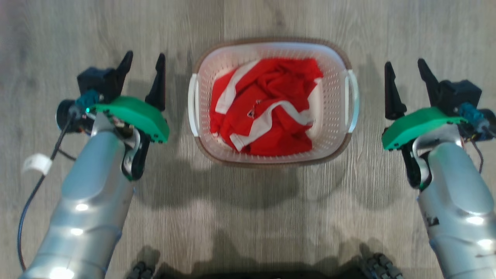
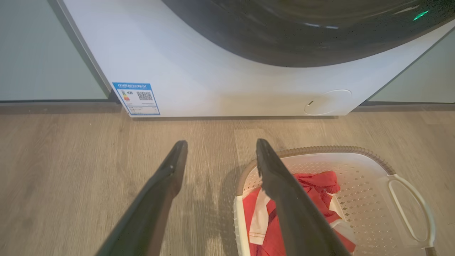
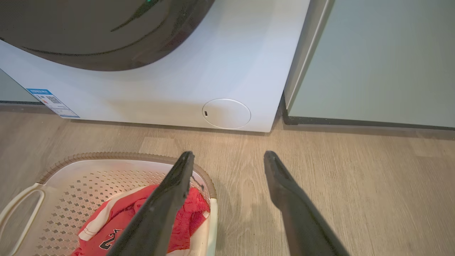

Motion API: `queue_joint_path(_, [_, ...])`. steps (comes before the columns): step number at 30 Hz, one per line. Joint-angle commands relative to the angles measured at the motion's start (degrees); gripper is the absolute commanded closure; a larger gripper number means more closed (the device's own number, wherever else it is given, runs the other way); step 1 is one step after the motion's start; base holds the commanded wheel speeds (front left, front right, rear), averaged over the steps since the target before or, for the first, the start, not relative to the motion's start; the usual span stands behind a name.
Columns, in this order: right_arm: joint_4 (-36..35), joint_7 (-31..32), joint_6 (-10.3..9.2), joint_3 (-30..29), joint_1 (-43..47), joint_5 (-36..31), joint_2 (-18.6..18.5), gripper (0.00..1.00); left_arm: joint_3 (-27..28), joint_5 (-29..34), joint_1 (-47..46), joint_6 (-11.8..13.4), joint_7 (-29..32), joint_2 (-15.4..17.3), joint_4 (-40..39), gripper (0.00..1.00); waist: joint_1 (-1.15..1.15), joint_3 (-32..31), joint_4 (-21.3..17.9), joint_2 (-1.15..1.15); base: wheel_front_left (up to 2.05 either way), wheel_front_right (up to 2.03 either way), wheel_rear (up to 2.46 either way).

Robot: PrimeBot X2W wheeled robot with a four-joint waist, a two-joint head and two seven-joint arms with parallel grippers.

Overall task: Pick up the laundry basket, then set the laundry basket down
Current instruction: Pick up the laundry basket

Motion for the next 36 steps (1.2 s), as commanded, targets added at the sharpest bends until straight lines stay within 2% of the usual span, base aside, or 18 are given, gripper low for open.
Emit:
queue_joint_path(1, [-0.8,-0.6,-0.09,1.3,-0.4,-0.5,0.5,0.00,1.5,-0.3,-1.8,-0.4,-0.7,1.0,0.1,0.00,-0.02,3.1,-0.1,0.00,0.00,0.00,0.00])
queue_joint_path(11, [3.8,-0.6,-0.09,2.1,-5.0,-0.8,1.6,0.00,1.6,0.8,-8.4,-3.9,-0.9,-1.6,7.8,0.00,-0.02,8.9,-0.2,0.00,0.00,0.00,0.00])
queue_joint_path(22, [9.7,-0.6,-0.09,3.4,-9.3,-0.5,2.6,0.00,-0.5,1.5,-11.2,-5.2,-0.9,-3.5,13.5,0.00,-0.02,11.8,-0.4,0.00,0.00,0.00,0.00])
queue_joint_path(26, [14.5,-0.6,-0.09,4.9,-11.8,0.3,2.8,0.00,-4.0,-1.2,-13.3,-5.4,-0.8,-4.4,20.1,0.00,-0.02,12.9,-0.5,0.00,0.00,0.00,0.00])
queue_joint_path(30, [17.4,-0.6,-0.09,5.7,-13.3,0.9,2.8,0.00,-6.4,-3.8,-14.6,-5.4,0.1,-4.7,22.8,0.00,-0.02,13.3,-0.5,0.00,0.00,0.00,0.00])
queue_joint_path(36, [25.4,-0.3,-0.09,8.4,-16.7,2.9,3.2,0.00,-10.3,-9.5,-16.3,-5.4,3.2,-4.9,26.4,0.00,-0.02,13.7,-0.9,0.00,0.00,0.00,0.00])
